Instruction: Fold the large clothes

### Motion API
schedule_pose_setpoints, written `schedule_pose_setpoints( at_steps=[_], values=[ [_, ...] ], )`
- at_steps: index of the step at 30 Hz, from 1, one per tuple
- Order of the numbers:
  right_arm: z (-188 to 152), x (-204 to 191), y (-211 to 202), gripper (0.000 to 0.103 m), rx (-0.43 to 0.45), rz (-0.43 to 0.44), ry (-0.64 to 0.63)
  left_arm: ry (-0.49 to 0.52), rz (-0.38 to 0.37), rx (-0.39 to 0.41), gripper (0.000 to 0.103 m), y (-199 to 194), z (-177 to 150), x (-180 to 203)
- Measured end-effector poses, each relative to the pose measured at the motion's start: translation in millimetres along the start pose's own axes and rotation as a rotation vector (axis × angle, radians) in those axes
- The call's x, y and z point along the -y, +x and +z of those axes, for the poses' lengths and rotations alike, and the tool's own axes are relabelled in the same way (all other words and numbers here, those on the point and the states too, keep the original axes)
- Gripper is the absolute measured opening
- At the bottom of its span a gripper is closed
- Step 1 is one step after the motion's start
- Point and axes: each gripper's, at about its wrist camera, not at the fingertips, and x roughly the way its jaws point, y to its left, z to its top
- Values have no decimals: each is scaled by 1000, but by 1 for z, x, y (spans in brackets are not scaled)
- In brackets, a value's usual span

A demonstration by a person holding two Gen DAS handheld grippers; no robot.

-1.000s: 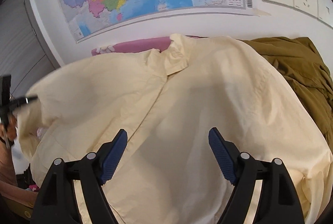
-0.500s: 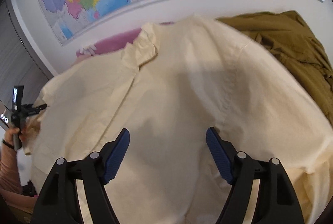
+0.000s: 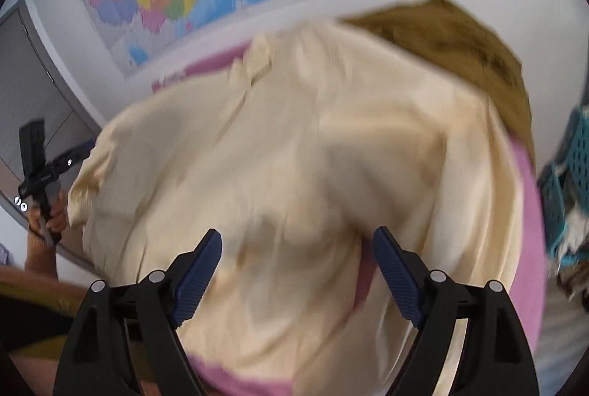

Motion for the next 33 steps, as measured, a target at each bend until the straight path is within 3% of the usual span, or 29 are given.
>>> schedule_pose_setpoints(
  at_steps=[4,7,8,9,10,12,14,15,16,18,19,20,24,26,29,31,33],
  values=[
    [-33,2,6,81,-40,0,13,112,-170,-58,91,33,-6,60],
    [-45,5,12,70,-50,-22,20,145,-264,-111,92,62,-8,96],
    [-46,6,11,52,-40,-6,18,156,-283,-138,92,75,-10,109],
    [-46,4,11,25,-44,6,10,169,-289,-162,92,86,-12,118],
    [-45,5,10,21,-39,-21,4,187,-288,-198,92,101,-15,132],
    [-43,9,6,22,-37,-90,-1,220,-252,-236,92,123,-21,154],
    [-43,14,0,24,-36,-55,11,243,-242,-259,92,138,-24,169],
    [-42,16,-11,31,-1,-29,16,244,-241,-274,93,143,-25,172],
    [-40,18,-28,37,63,-12,16,230,-244,-291,94,148,-25,172],
    [-37,28,-57,78,163,-65,22,208,-253,-295,95,147,-24,168],
    [-36,34,-67,81,193,-130,30,208,-257,-289,94,146,-23,166],
    [-36,43,-72,81,198,-187,45,204,-260,-276,94,140,-21,164],
    [-40,60,-57,81,116,-200,67,175,-250,-229,94,124,-11,154],
    [-44,57,-40,81,57,-199,34,165,-246,-211,94,118,-7,151],
    [-43,46,-14,81,-11,-284,-60,150,-248,-187,94,113,0,148],
    [-43,45,-7,66,-45,-299,-73,139,-258,-184,94,110,3,147],
    [-40,52,-12,22,-44,-252,-24,134,-257,-181,94,110,6,146]
  ],
)
